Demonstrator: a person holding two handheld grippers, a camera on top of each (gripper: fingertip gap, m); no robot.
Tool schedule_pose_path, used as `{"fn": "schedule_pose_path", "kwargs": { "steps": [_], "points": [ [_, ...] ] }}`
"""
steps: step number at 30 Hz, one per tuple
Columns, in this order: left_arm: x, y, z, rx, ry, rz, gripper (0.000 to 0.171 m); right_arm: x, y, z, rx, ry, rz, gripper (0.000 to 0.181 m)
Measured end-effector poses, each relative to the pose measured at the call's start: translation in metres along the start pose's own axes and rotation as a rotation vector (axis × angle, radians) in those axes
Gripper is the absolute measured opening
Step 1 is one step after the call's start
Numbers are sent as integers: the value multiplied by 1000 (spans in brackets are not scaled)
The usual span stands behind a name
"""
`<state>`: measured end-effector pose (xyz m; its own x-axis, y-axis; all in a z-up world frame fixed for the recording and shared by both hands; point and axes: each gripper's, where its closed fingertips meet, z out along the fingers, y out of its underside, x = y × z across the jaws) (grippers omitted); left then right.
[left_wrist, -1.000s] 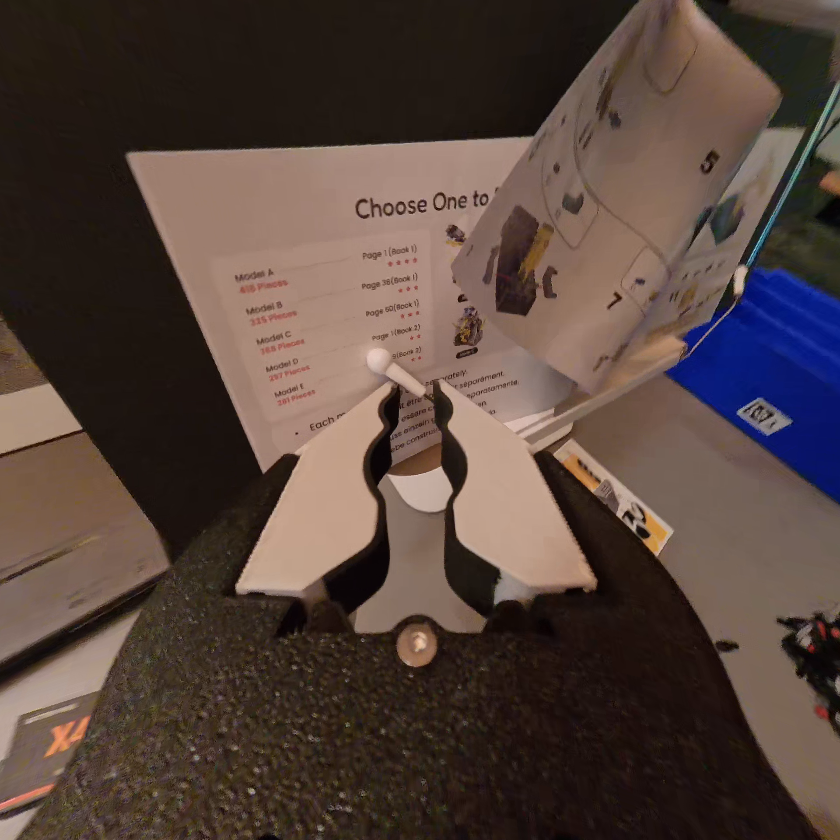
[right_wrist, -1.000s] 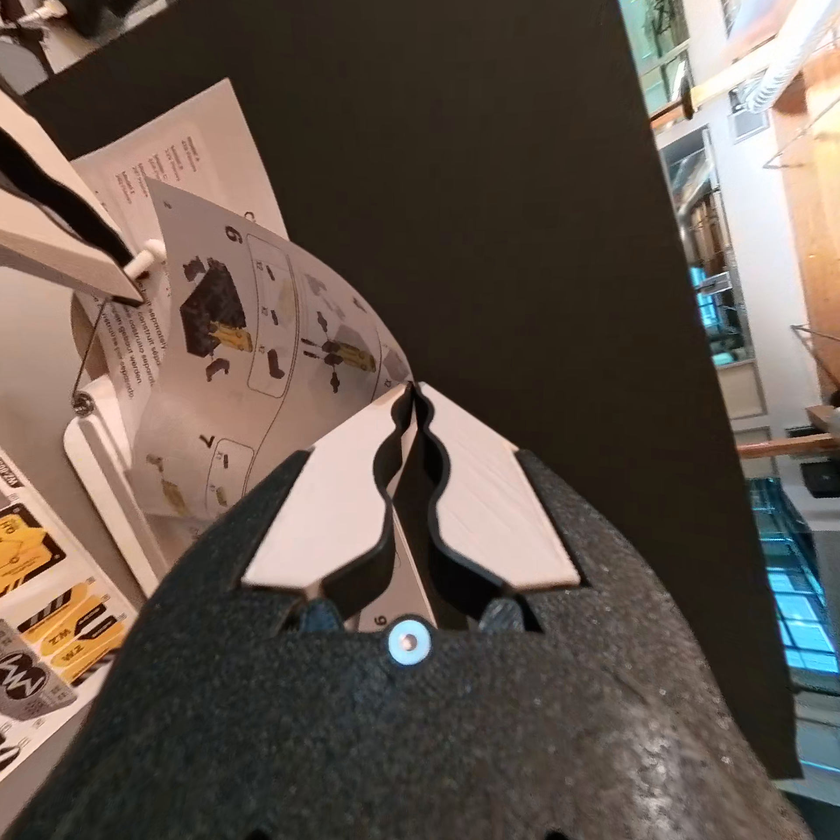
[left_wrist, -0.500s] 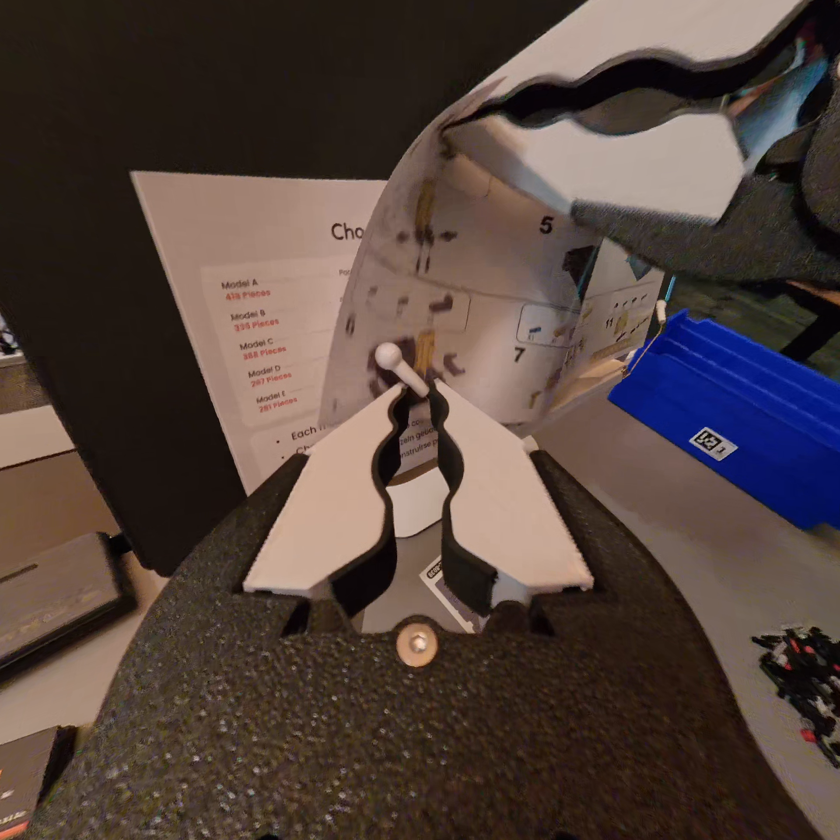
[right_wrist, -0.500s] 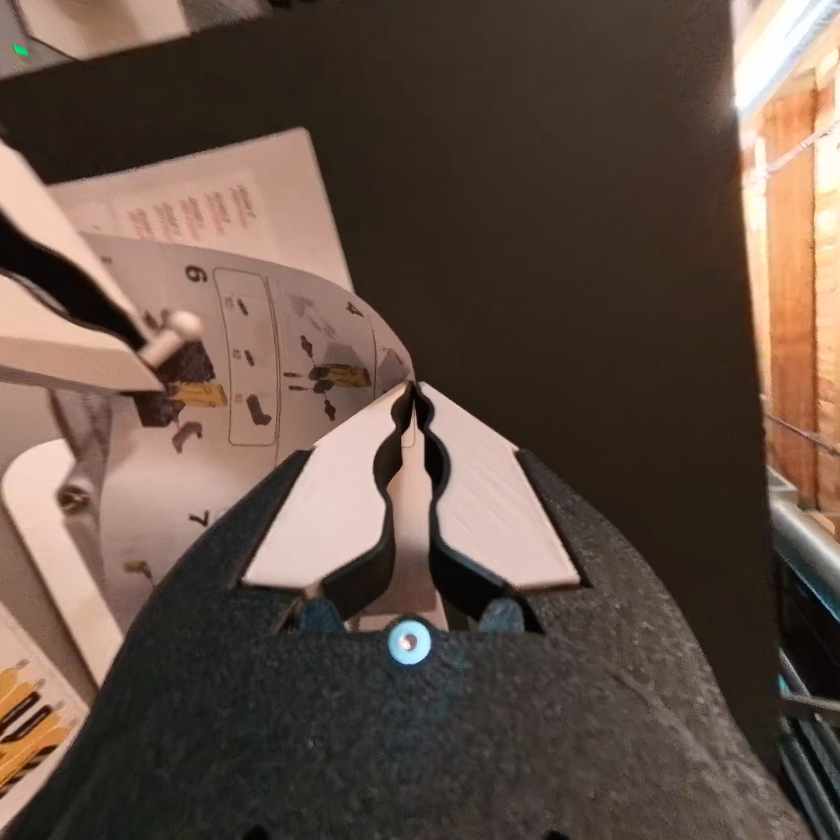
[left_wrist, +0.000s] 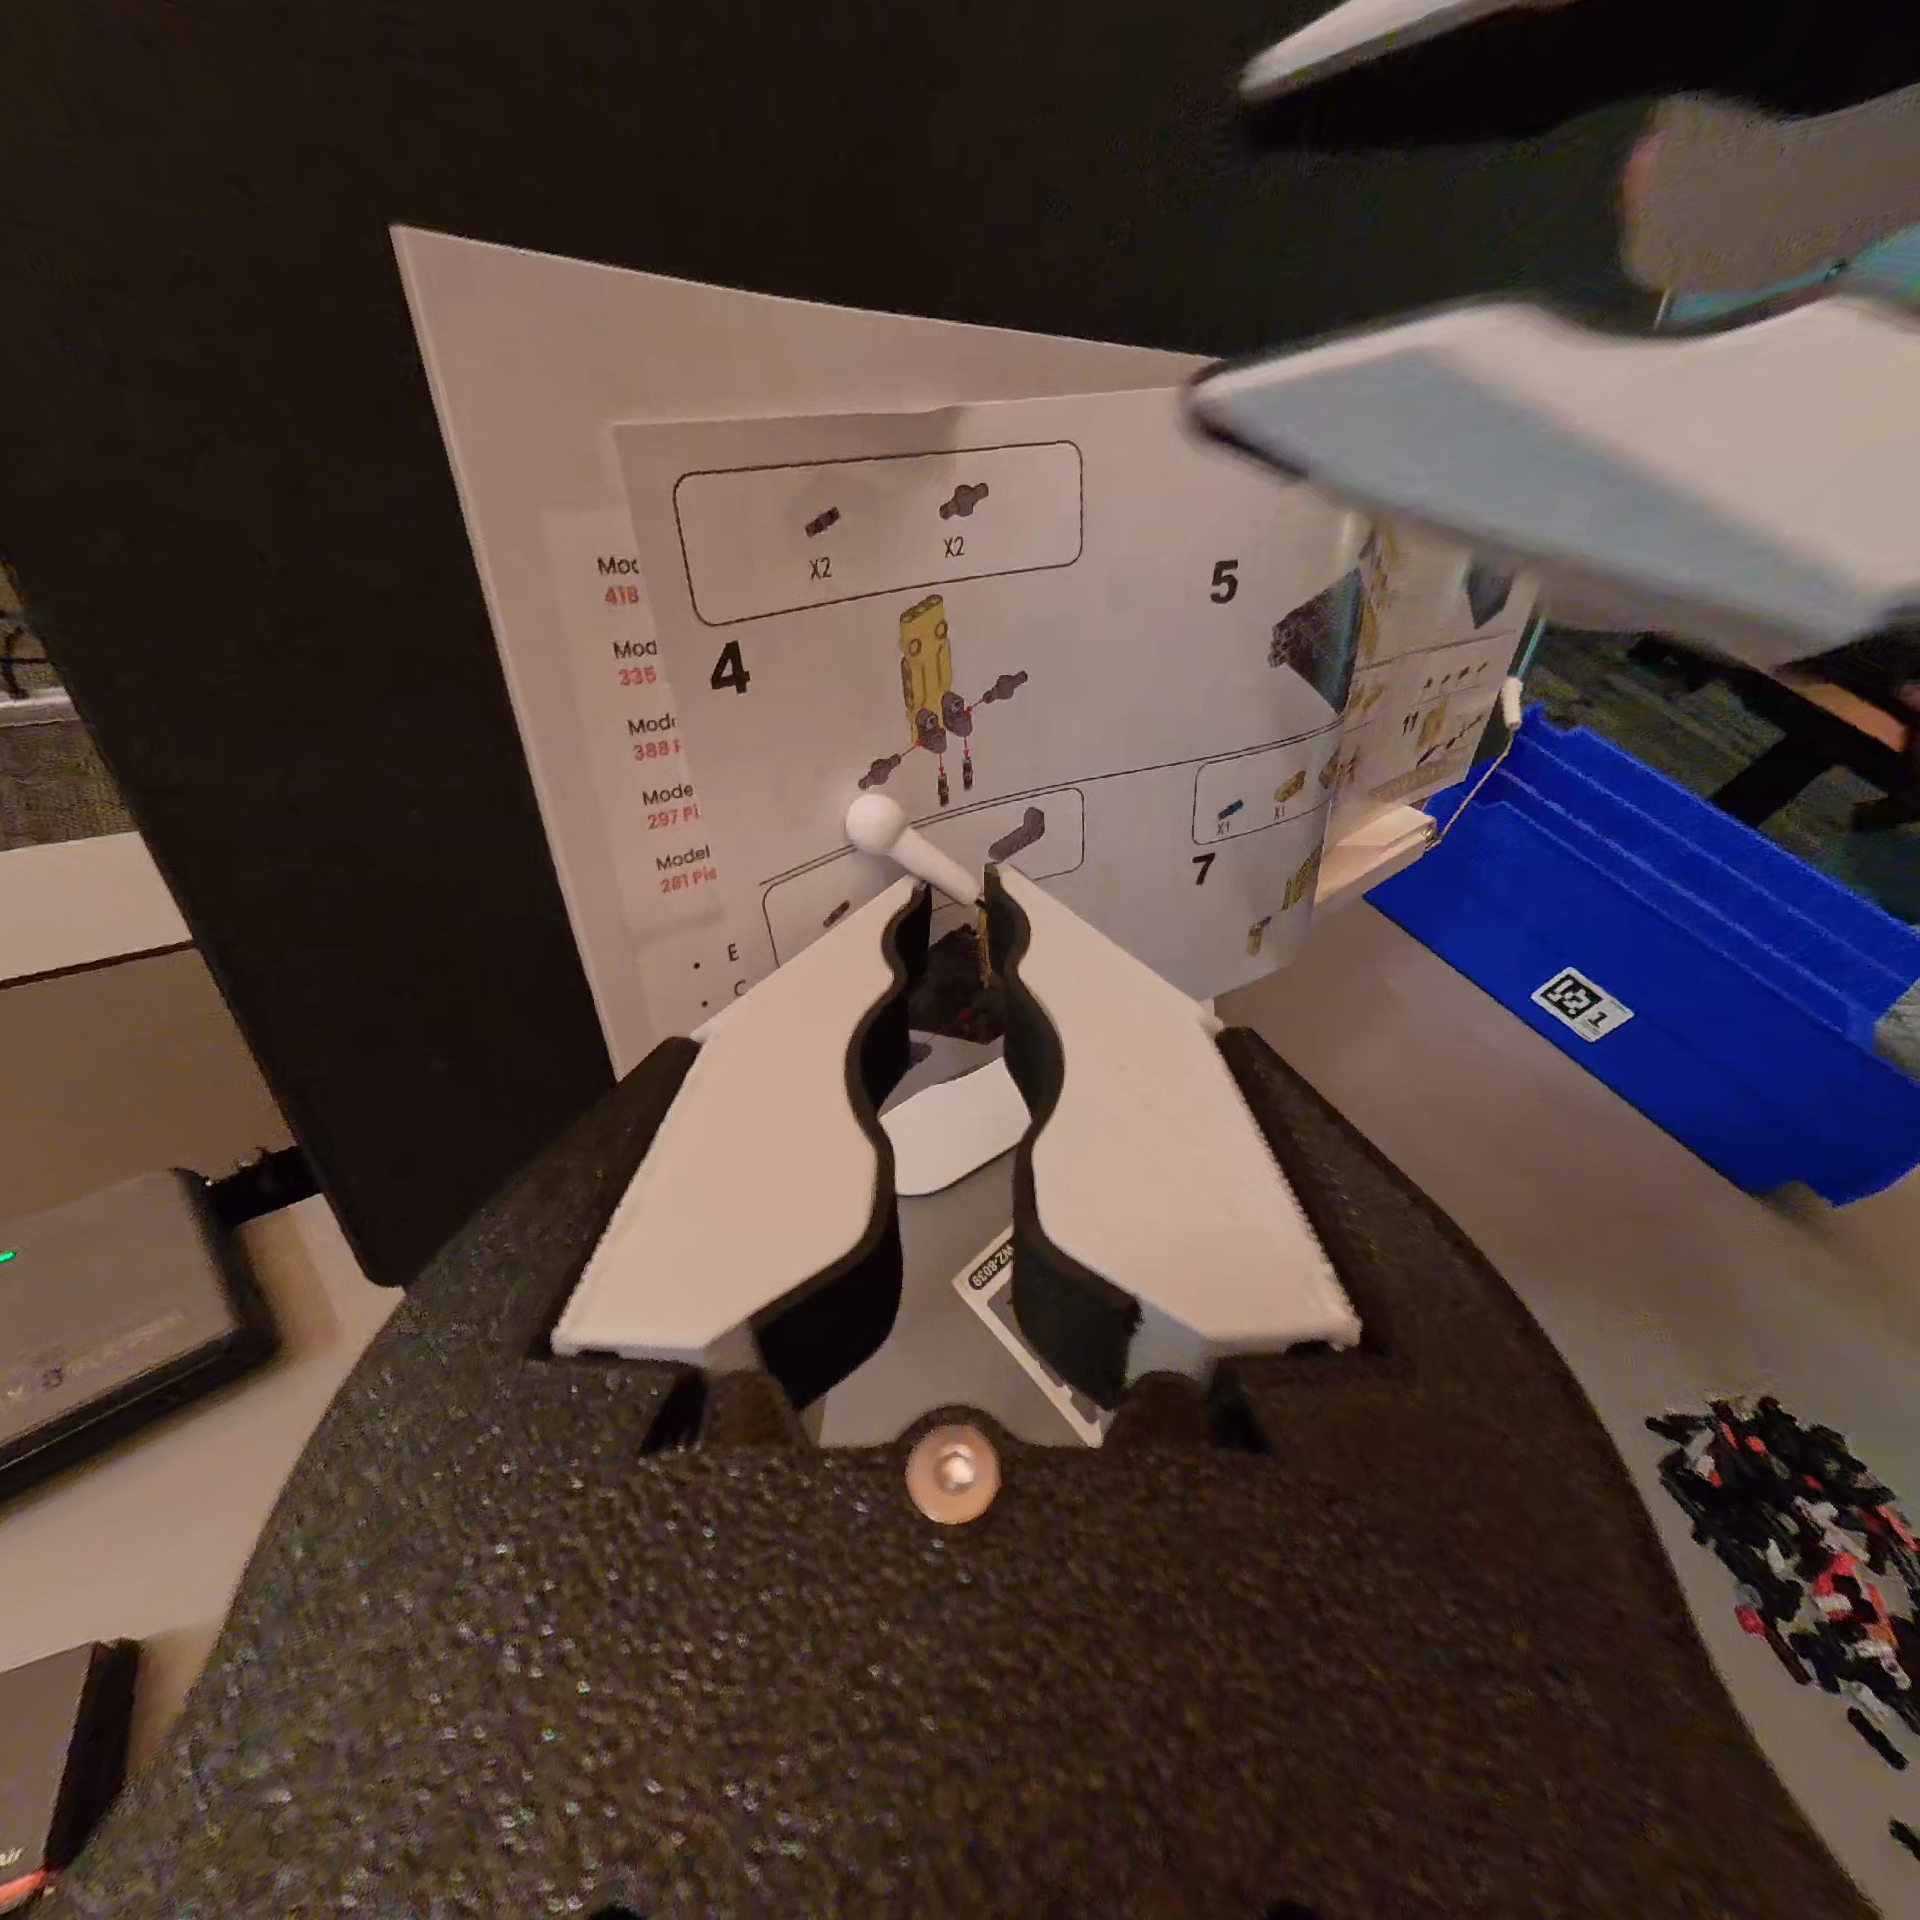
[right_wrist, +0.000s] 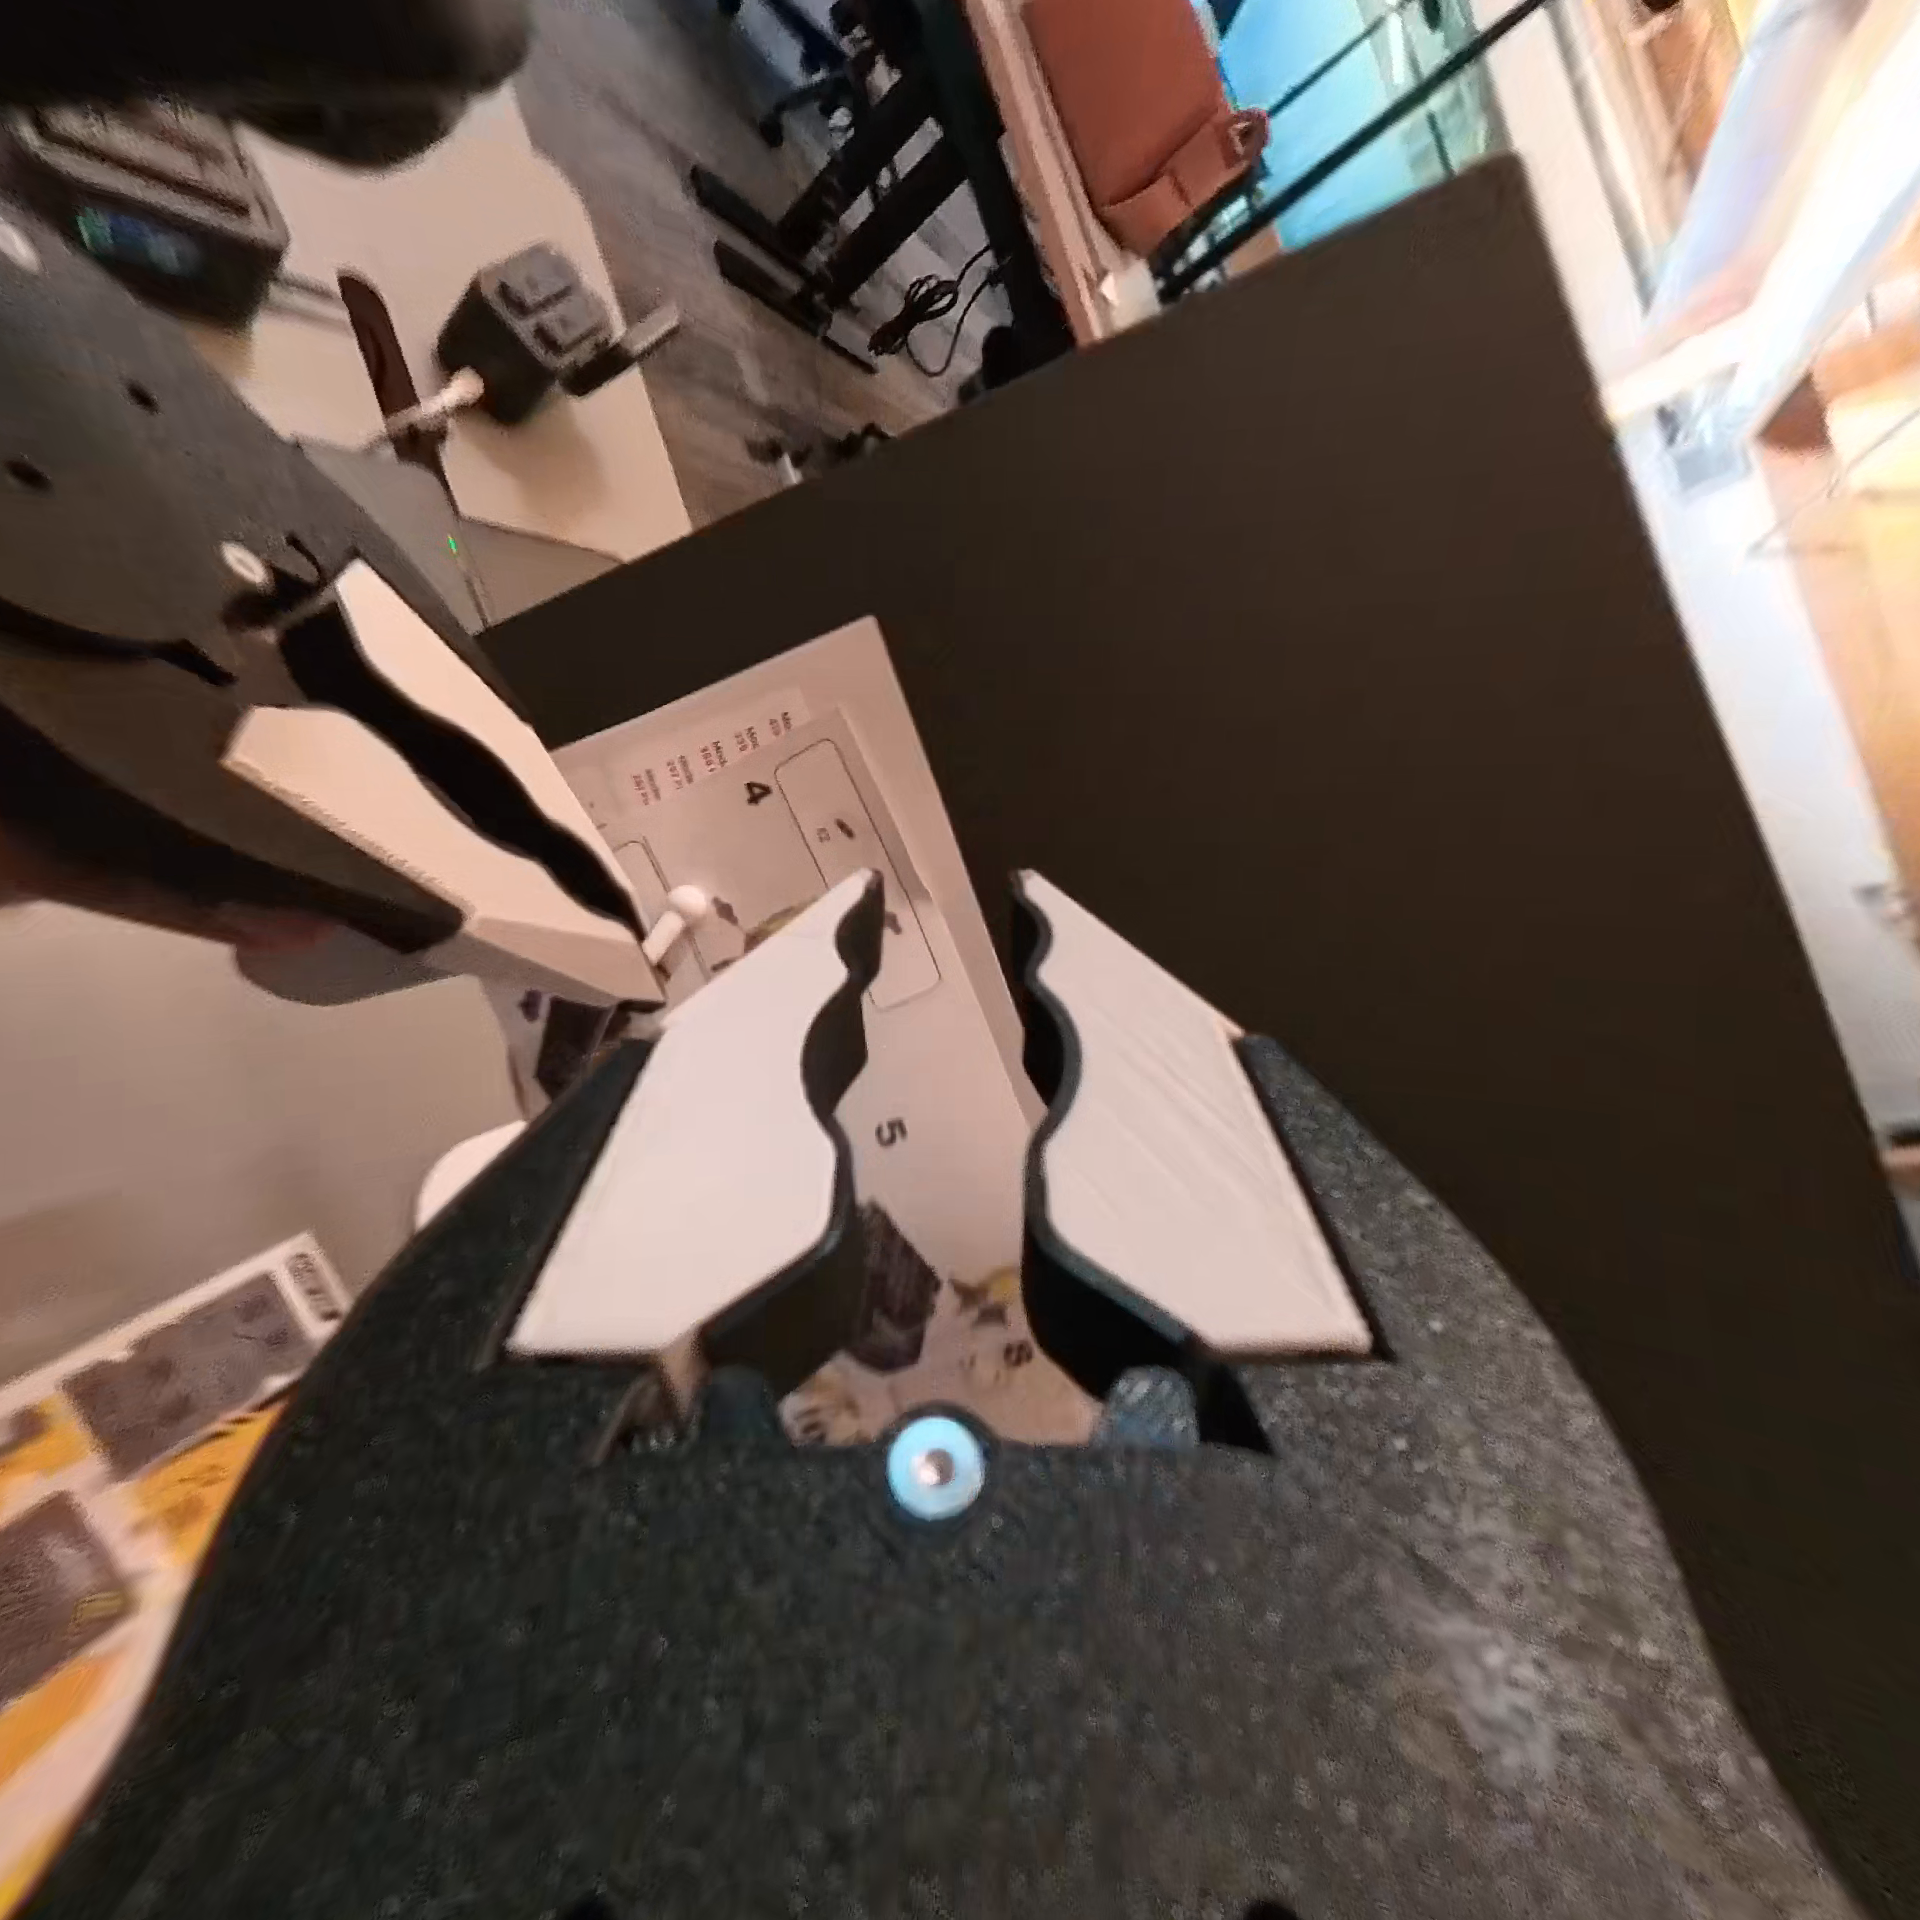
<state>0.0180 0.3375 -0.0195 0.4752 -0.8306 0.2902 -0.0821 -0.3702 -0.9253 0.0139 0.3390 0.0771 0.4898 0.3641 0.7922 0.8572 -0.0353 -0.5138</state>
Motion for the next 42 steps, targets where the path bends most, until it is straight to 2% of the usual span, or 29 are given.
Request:
{"fn": "schedule_pose_path", "kwargs": {
  "steps": [4,7,10,12,18,23,29,35,38,42],
  "points": [
    [0,0,-1,-6,1,4,10,7,21,-44,-3,23,255,24],
    [2,-1,-1,-4,3,11,10,-1,65,-63,-70,71,400,23],
    [5,-2,-3,-9,8,29,10,-23,109,-61,-150,59,479,20],
    [6,-2,-4,-17,6,48,10,-35,125,-49,-182,49,464,20],
    [7,0,-7,-42,-22,110,11,-49,114,-16,-166,22,370,16],
    [3,1,-5,-43,-34,79,13,-55,113,-7,-154,16,411,16],
    [1,-17,-26,8,-68,124,13,-76,122,-33,-159,-5,563,16],
    [50,-40,-47,100,82,152,13,-118,113,-85,-18,-30,846,10],
    [81,-27,-40,109,126,168,13,-134,123,-107,29,18,972,5],
    [119,33,-29,148,184,207,10,-153,138,-123,81,49,1107,0]
  ]
}}
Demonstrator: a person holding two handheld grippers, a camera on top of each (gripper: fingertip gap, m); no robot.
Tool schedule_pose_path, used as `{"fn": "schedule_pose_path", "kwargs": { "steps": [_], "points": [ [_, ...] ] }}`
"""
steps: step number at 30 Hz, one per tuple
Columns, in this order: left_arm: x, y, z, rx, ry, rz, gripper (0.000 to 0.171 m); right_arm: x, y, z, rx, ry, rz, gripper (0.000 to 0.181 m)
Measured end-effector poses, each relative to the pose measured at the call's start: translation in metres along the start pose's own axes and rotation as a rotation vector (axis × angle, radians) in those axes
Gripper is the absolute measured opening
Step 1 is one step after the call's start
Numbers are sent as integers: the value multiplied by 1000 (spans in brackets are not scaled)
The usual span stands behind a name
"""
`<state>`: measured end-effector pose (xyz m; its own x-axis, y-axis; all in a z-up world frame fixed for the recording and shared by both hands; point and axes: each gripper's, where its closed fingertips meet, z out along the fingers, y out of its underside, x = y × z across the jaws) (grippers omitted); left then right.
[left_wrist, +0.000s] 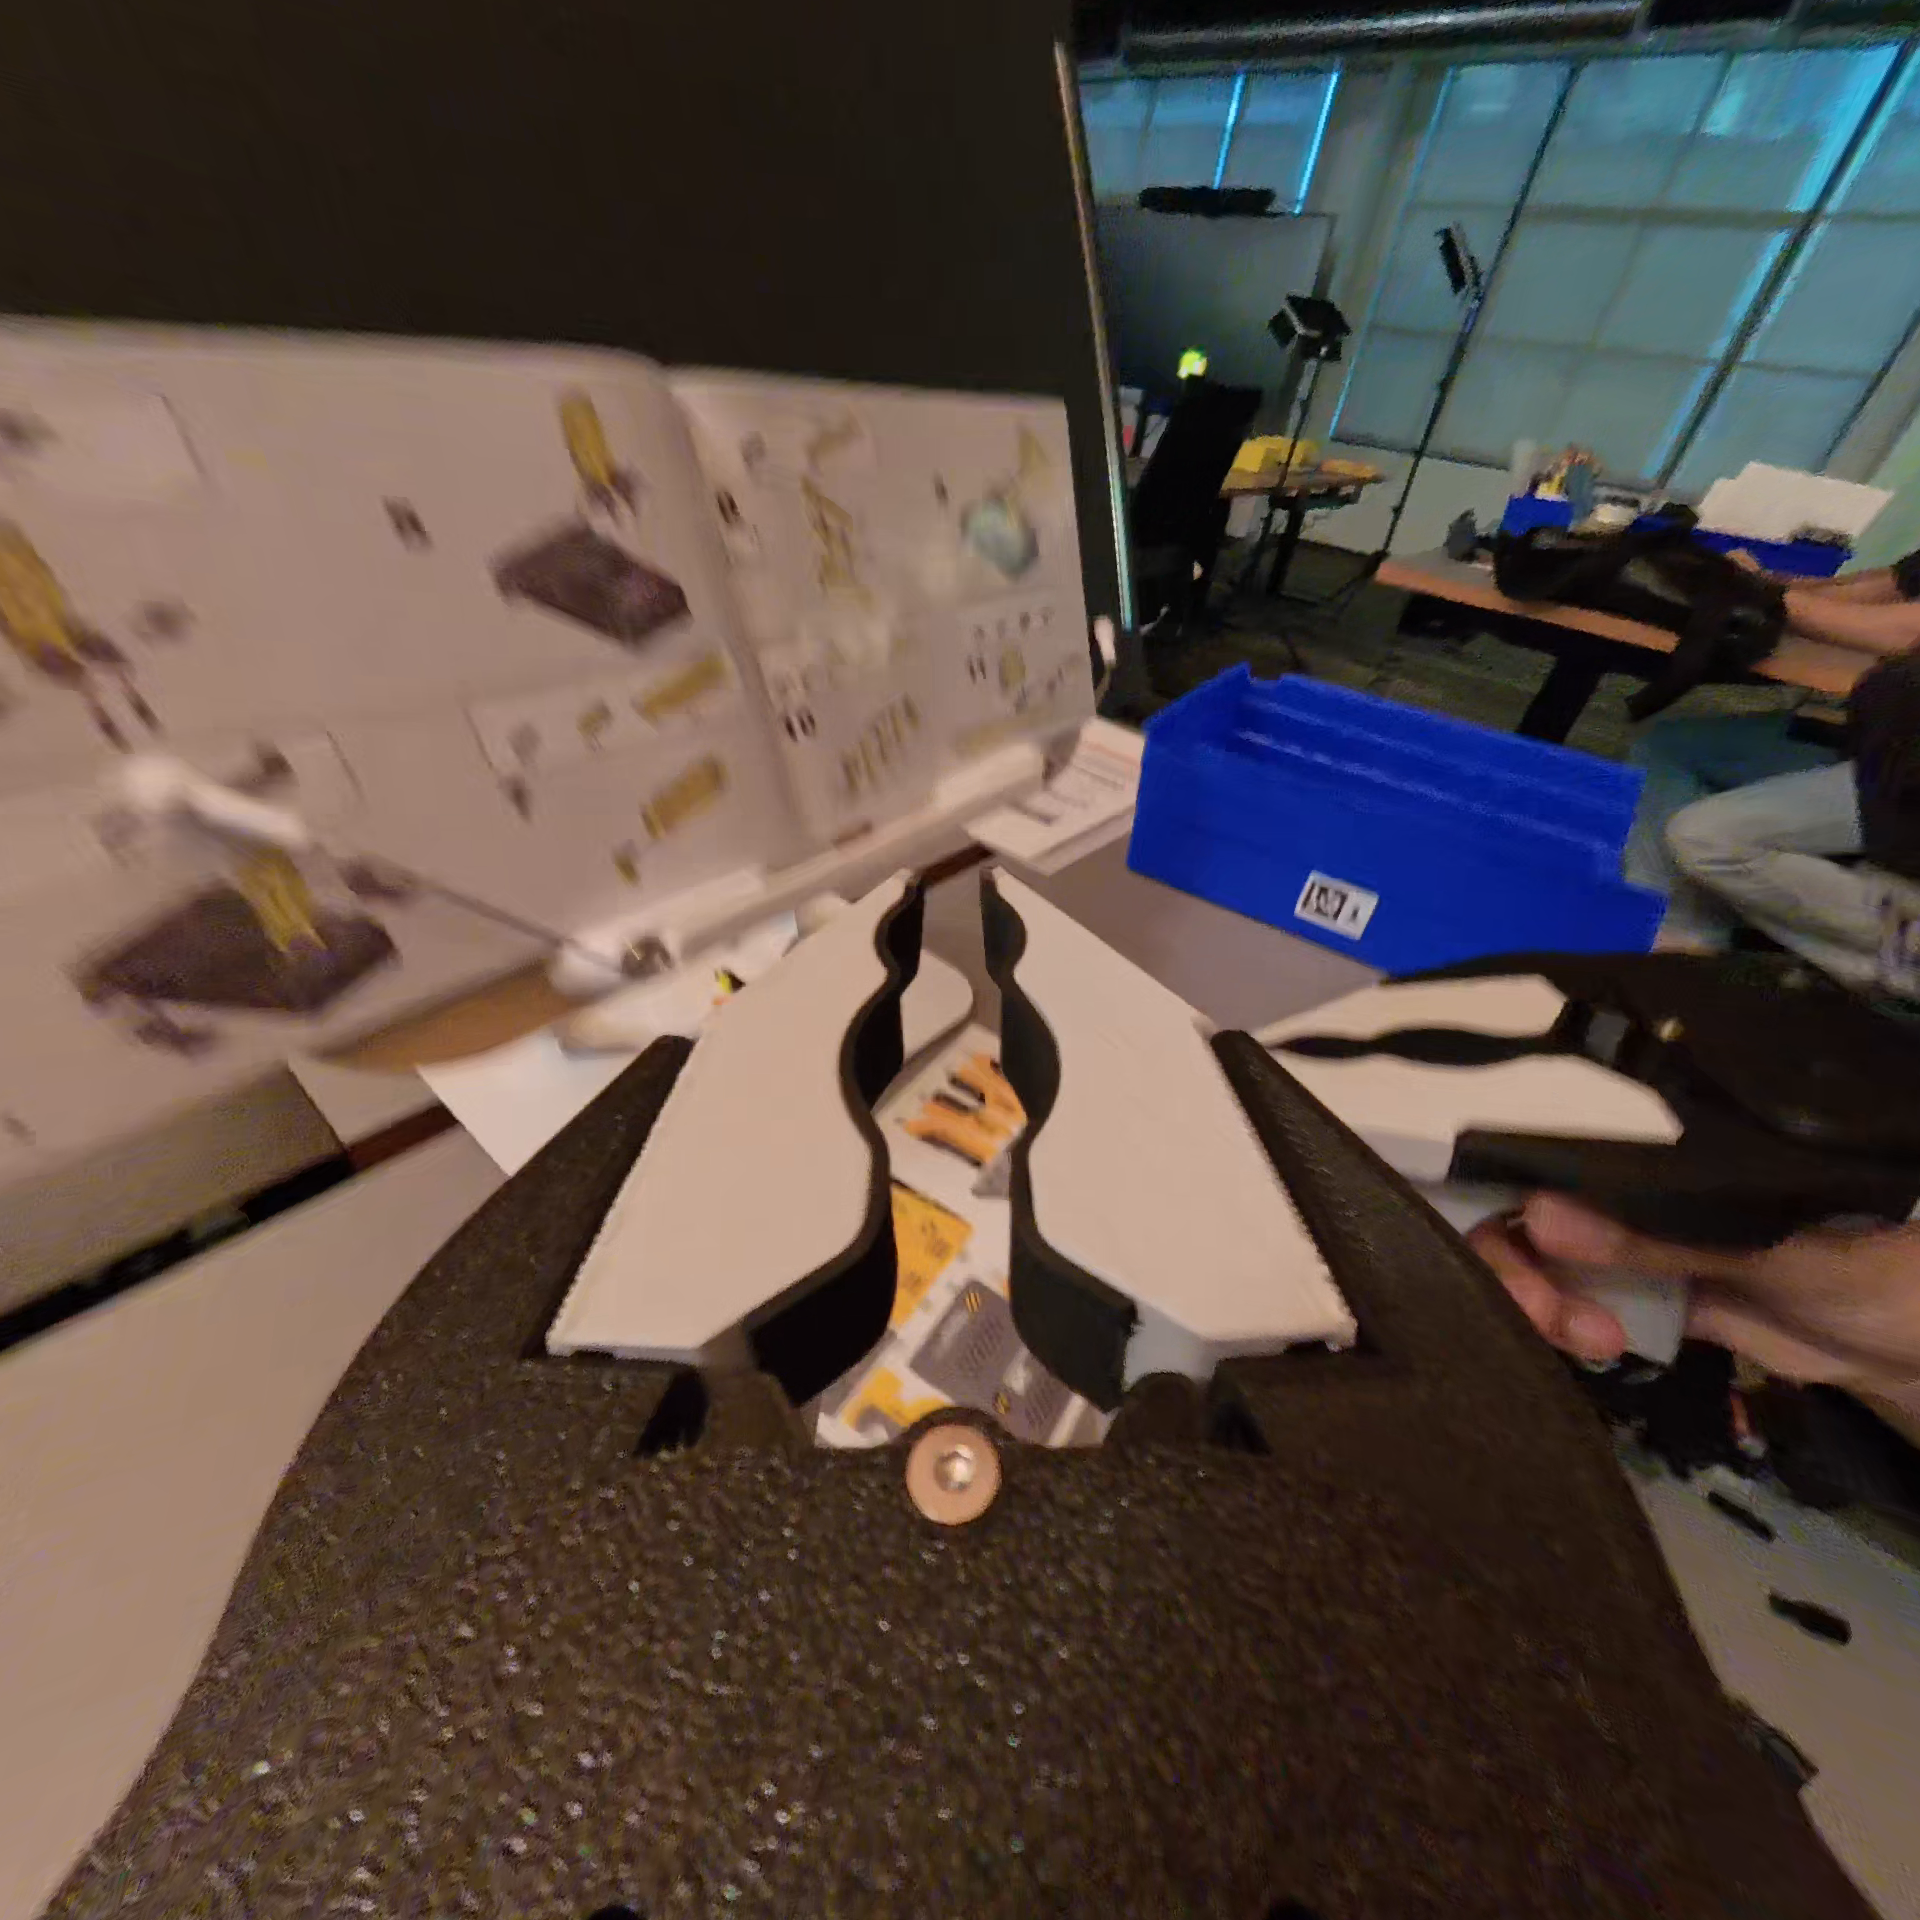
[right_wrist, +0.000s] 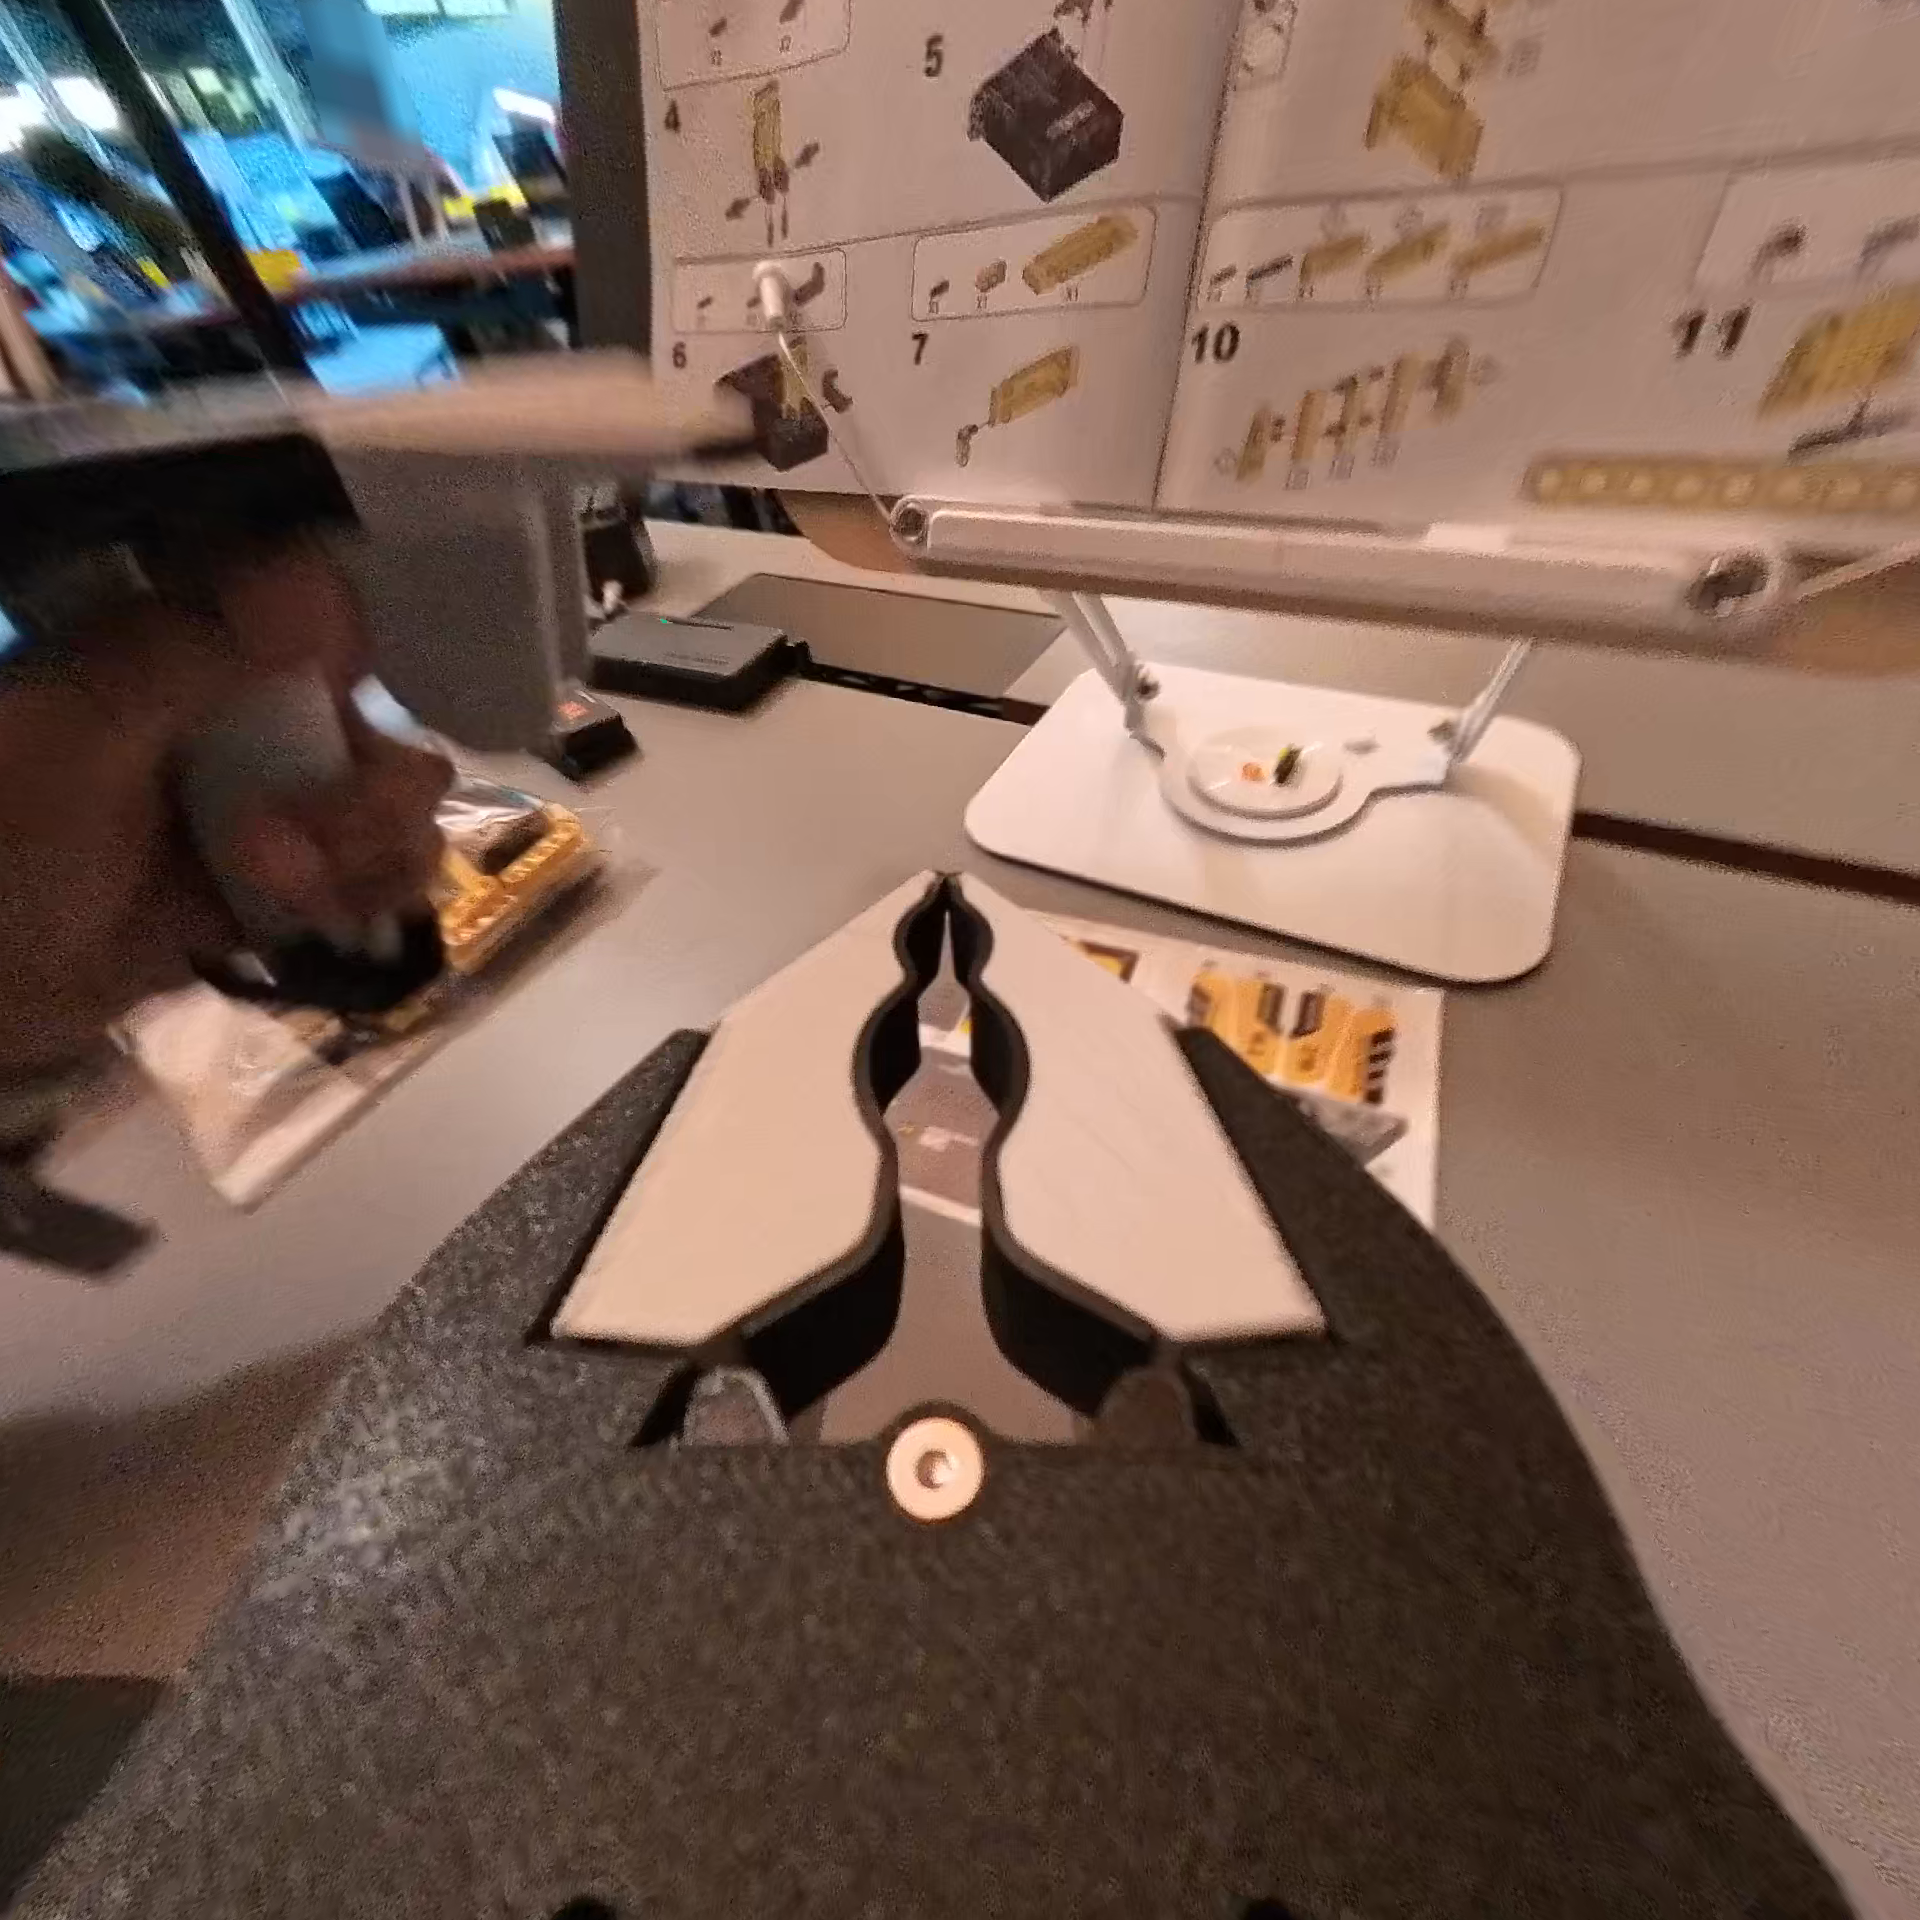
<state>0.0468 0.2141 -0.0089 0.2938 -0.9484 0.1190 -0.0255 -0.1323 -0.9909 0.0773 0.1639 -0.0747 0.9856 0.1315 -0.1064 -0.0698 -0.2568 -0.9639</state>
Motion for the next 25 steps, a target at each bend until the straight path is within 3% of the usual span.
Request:
{"fn": "schedule_pose_path", "kwargs": {
  "steps": [4,8,11,16,20,25],
  "points": [
    [14,78,-14,-134,-59,15,2,-8,16,-4,-6,-28,29,0],
    [9,114,-36,-211,-93,-89,2,-14,23,-5,-27,-38,-59,0],
    [8,136,-39,-318,-98,-121,0,-31,30,-5,-66,-166,14,0],
    [11,145,-36,-371,-148,-23,0,-42,43,-3,-141,-264,86,0],
    [10,146,-37,-379,-177,15,0,-25,52,4,-144,-110,-29,0],
    [4,151,-38,-407,-198,-29,0,-25,101,20,-323,-63,-63,0]
  ]
}}
